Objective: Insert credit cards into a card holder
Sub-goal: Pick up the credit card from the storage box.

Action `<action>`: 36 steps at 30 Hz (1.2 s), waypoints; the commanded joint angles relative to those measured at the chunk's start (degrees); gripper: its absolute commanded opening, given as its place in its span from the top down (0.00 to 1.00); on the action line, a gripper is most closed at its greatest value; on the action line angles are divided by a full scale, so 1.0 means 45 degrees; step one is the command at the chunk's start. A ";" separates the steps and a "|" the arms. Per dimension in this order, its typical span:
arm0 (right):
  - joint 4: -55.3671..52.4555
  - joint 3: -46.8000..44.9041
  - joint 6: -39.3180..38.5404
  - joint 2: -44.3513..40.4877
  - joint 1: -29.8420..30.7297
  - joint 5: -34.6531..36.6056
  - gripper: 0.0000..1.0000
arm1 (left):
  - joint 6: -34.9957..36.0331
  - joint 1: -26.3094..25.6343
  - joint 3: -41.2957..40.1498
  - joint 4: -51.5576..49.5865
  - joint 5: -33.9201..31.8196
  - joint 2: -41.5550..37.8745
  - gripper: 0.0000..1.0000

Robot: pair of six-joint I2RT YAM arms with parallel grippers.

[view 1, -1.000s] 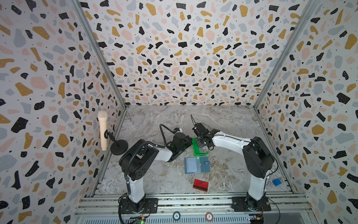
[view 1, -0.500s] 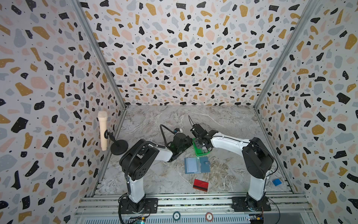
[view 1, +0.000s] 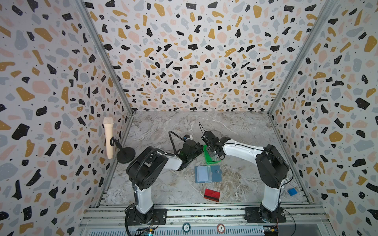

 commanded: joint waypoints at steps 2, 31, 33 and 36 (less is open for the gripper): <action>-0.0454 0.0445 -0.0068 -0.0648 0.0136 0.0348 0.54 | 0.0074 0.0042 -0.0044 0.0507 0.0001 0.0200 1.00; 0.0278 0.0770 -0.0447 -0.2172 -0.0063 -0.0472 1.00 | 0.1108 0.0149 0.1599 -0.0491 0.0914 0.1163 1.00; 0.0295 0.0778 -0.0450 -0.2683 -0.0067 -0.0509 1.00 | 0.1259 0.0187 0.1927 -0.0743 0.1052 0.1362 1.00; 0.0253 0.0581 -0.0328 -0.3484 -0.0067 -0.0781 1.00 | 0.1432 0.0244 0.2220 -0.0897 0.1124 0.1520 1.00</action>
